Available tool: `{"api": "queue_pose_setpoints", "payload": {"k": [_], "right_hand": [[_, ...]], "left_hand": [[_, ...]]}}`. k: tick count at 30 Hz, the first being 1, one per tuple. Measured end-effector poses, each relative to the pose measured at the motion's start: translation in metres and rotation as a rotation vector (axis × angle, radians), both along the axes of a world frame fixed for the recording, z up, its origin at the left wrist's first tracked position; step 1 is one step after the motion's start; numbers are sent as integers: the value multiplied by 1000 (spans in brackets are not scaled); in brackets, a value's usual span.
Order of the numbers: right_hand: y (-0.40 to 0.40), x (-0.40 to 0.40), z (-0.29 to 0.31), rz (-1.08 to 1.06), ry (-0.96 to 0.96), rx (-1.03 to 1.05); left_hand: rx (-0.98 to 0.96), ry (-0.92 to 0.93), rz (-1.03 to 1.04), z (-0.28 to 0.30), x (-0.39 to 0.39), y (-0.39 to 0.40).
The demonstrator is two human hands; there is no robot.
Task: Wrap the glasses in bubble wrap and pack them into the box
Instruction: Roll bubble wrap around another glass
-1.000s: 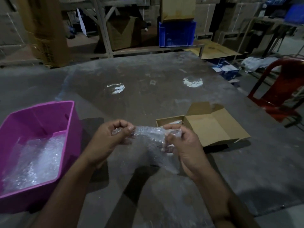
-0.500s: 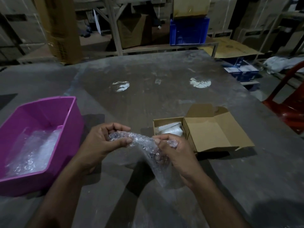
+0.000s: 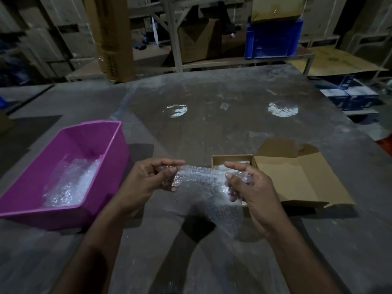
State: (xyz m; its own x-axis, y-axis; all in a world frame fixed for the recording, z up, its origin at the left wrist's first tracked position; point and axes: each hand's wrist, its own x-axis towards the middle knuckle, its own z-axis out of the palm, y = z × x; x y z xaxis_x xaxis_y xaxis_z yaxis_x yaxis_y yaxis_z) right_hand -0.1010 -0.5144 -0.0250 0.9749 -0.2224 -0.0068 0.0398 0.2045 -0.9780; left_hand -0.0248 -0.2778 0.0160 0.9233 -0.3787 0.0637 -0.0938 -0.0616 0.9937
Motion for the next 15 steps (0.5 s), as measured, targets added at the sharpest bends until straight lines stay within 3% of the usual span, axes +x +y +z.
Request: {"api": "queue_pose_setpoints", "payload": {"k": [7, 15], "right_hand": [[-15, 3, 9, 16, -96, -81], [-20, 7, 15, 3, -123, -24]], "left_hand": [[37, 32, -86, 0, 5, 3], [-89, -21, 45, 0, 13, -19]]}}
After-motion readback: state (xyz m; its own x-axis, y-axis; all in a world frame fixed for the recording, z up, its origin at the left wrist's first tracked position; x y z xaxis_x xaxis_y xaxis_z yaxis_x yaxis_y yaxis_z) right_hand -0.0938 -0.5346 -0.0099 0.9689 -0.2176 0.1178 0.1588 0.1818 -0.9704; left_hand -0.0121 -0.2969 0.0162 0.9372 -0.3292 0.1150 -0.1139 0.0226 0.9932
